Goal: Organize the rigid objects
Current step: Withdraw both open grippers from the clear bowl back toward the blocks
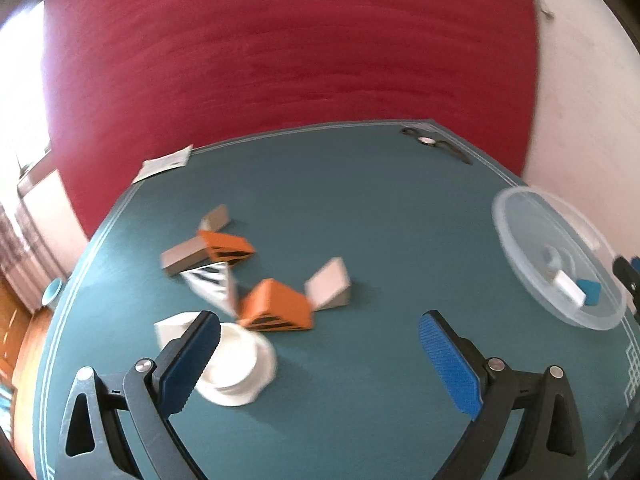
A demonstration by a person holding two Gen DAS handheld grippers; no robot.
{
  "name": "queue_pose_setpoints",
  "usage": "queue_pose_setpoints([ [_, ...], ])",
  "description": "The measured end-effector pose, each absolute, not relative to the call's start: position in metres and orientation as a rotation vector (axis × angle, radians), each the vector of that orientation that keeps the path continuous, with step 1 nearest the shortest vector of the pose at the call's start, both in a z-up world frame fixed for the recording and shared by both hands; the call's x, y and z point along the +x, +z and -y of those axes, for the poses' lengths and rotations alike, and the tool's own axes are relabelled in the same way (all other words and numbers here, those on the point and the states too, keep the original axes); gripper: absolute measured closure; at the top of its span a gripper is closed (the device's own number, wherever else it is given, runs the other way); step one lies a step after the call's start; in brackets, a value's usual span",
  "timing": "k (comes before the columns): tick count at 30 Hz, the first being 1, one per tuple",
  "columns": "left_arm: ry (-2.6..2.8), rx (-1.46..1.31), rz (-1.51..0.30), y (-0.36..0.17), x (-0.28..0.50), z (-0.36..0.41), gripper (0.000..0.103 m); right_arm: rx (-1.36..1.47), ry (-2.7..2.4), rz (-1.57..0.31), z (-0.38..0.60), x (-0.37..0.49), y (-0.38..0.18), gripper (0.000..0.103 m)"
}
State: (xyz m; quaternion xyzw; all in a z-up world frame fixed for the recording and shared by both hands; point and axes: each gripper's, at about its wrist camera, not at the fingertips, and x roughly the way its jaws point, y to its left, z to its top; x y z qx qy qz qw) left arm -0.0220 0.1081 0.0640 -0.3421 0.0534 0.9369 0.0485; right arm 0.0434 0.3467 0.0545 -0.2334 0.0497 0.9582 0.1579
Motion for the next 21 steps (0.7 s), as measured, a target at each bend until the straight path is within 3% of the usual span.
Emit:
queue_pose_setpoints([
  [8,2.958,-1.071,-0.051,0.065,-0.03,-0.057,0.002,-0.712,2.833,-0.079,-0.307,0.05,0.054,0.048],
  [13,3.005,-1.1,-0.02,0.061,-0.032,-0.032,0.002,-0.769,2.912,-0.045,-0.281,0.053,0.055,0.039],
  [21,3.034,-1.138,-0.025,0.052,-0.037,-0.005,0.002,-0.976,3.053,-0.029,-0.236,0.049,0.047,0.039],
])
